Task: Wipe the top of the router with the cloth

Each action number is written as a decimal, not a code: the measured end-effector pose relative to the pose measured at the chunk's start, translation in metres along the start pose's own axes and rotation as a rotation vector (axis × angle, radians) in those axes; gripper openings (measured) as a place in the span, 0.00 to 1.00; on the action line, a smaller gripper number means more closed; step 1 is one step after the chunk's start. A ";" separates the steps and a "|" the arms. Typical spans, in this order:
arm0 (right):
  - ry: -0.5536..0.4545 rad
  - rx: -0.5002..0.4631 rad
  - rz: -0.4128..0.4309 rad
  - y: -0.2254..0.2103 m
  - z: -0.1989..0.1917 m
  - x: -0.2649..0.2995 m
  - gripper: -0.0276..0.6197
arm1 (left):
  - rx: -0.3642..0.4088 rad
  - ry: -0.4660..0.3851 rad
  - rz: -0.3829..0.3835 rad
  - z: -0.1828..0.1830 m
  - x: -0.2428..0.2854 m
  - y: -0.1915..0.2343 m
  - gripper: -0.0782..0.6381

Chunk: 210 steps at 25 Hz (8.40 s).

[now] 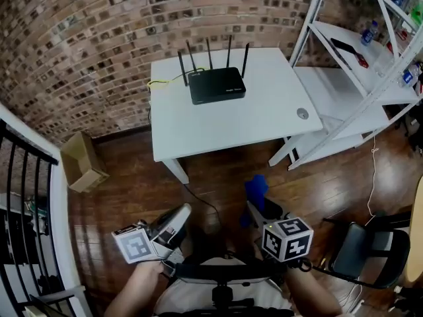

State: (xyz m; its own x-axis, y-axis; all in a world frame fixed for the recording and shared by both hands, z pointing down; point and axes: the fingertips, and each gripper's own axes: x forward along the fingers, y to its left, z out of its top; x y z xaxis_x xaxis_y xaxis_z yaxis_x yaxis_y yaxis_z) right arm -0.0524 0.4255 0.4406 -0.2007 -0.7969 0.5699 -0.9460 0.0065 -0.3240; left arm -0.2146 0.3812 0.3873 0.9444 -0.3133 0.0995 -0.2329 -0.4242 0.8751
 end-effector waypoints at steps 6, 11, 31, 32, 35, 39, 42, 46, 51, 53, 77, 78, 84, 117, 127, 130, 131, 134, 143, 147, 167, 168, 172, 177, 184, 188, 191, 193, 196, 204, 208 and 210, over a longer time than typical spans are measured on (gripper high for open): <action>-0.014 0.018 -0.039 0.030 0.024 0.050 0.26 | -0.007 0.028 -0.038 0.046 -0.020 0.037 0.12; -0.028 0.025 -0.054 0.034 0.043 0.073 0.26 | -0.009 0.034 -0.059 0.071 -0.014 0.048 0.12; -0.013 -0.042 0.124 -0.132 0.206 0.209 0.26 | 0.164 -0.042 0.097 0.178 0.227 0.066 0.12; -0.006 -0.043 0.135 -0.143 0.213 0.214 0.26 | 0.171 -0.040 0.111 0.181 0.240 0.065 0.12; 0.012 -0.053 0.180 -0.163 0.234 0.229 0.26 | 0.192 -0.058 0.159 0.193 0.264 0.064 0.12; 0.030 -0.073 0.233 -0.169 0.253 0.249 0.26 | 0.209 -0.093 0.192 0.211 0.284 0.062 0.12; 0.037 -0.073 0.252 -0.165 0.263 0.263 0.26 | 0.218 -0.103 0.193 0.225 0.288 0.062 0.12; 0.032 -0.076 0.234 -0.159 0.282 0.288 0.26 | 0.220 -0.121 0.170 0.253 0.284 0.071 0.12; 0.030 -0.066 0.165 -0.152 0.306 0.323 0.26 | 0.216 -0.065 0.151 0.285 0.286 0.105 0.12; 0.026 -0.054 0.136 -0.148 0.316 0.336 0.26 | 0.223 -0.046 0.119 0.303 0.288 0.114 0.12; -0.065 -0.096 0.118 -0.207 0.445 0.416 0.26 | 0.201 -0.002 0.051 0.347 0.344 0.133 0.12; -0.081 -0.094 0.123 -0.209 0.454 0.416 0.26 | 0.200 -0.006 0.052 0.348 0.348 0.132 0.12; -0.108 -0.043 0.171 -0.217 0.471 0.428 0.26 | 0.182 -0.004 0.052 0.344 0.370 0.128 0.12; 0.147 0.275 0.014 -0.290 0.348 0.494 0.26 | 0.174 -0.028 0.115 0.358 0.357 0.145 0.12; 0.224 0.249 -0.058 -0.300 0.327 0.501 0.26 | 0.178 -0.052 0.101 0.363 0.351 0.139 0.12; 0.238 0.229 -0.065 -0.298 0.327 0.500 0.26 | 0.181 -0.046 0.105 0.362 0.350 0.139 0.12; 0.235 0.218 -0.062 -0.296 0.329 0.499 0.26 | 0.181 -0.044 0.106 0.362 0.350 0.139 0.12; 0.195 0.157 -0.036 -0.282 0.342 0.493 0.26 | 0.183 -0.043 0.103 0.362 0.349 0.138 0.12; -0.008 -0.254 -0.052 -0.232 0.413 0.472 0.27 | 0.179 -0.046 0.100 0.365 0.348 0.139 0.12; -0.152 -0.426 -0.142 -0.224 0.450 0.460 0.27 | 0.179 -0.044 0.101 0.366 0.349 0.141 0.12; -0.109 -0.567 -0.273 -0.231 0.448 0.500 0.27 | 0.161 -0.058 0.140 0.375 0.342 0.158 0.12; -0.090 -0.565 -0.271 -0.232 0.444 0.503 0.27 | 0.159 -0.060 0.136 0.376 0.342 0.159 0.12; -0.025 -0.549 -0.260 -0.237 0.427 0.515 0.27 | 0.153 -0.068 0.137 0.378 0.341 0.160 0.12; 0.054 -0.535 -0.247 -0.244 0.407 0.529 0.27 | 0.143 -0.085 0.150 0.380 0.337 0.163 0.12; 0.156 -0.507 -0.239 -0.256 0.382 0.550 0.27 | 0.139 -0.100 0.163 0.383 0.333 0.166 0.12; 0.204 -0.484 -0.235 -0.261 0.370 0.557 0.27 | 0.133 -0.109 0.169 0.383 0.330 0.168 0.12; 0.222 -0.480 -0.238 -0.262 0.367 0.561 0.27 | 0.136 -0.114 0.170 0.384 0.329 0.168 0.12; 0.233 -0.483 -0.239 -0.263 0.366 0.562 0.27 | 0.139 -0.119 0.166 0.385 0.329 0.168 0.12; 0.220 -0.490 -0.237 -0.258 0.371 0.558 0.27 | 0.137 -0.115 0.170 0.386 0.328 0.168 0.12; 0.068 -0.528 -0.187 -0.214 0.408 0.529 0.27 | 0.142 -0.112 0.158 0.390 0.325 0.169 0.12; -0.030 -0.567 -0.147 -0.189 0.433 0.516 0.27 | 0.140 -0.109 0.147 0.390 0.326 0.168 0.12; -0.095 -0.601 -0.120 -0.172 0.448 0.510 0.27 | 0.141 -0.118 0.135 0.392 0.326 0.164 0.12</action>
State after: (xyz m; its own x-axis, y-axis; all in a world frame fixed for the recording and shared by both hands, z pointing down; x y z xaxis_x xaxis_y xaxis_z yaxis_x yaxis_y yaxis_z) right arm 0.1220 -0.2522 0.4487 -0.0865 -0.8635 0.4969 -0.9440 0.2305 0.2363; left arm -0.0355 -0.1241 0.3775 0.8707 -0.4692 0.1476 -0.3933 -0.4840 0.7817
